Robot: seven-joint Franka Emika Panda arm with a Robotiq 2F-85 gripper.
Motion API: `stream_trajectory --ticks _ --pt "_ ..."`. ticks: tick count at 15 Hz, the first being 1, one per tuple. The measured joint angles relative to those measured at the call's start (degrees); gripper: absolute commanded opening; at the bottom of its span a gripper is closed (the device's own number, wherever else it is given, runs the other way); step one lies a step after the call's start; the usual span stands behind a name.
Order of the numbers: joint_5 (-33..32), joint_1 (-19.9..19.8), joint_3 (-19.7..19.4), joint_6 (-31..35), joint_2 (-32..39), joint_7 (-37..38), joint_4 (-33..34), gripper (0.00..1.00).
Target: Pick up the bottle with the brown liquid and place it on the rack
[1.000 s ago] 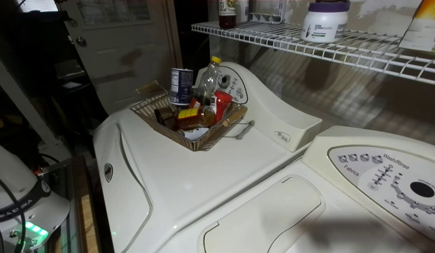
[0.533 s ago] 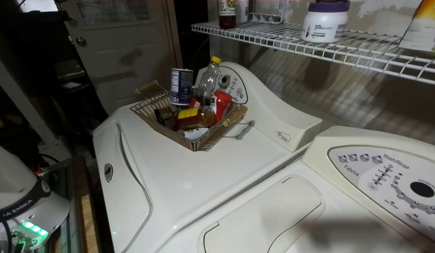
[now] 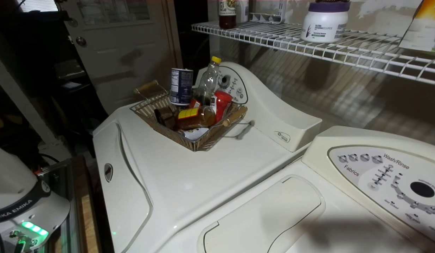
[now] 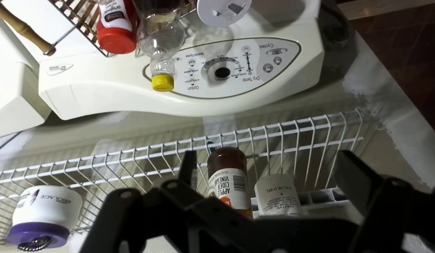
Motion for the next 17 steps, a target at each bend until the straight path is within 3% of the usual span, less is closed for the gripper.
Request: stream_trajectory --ticks 17 --pt "2.1 -1.2 1.0 1.9 -1.8 0.0 -3.6 1.0"
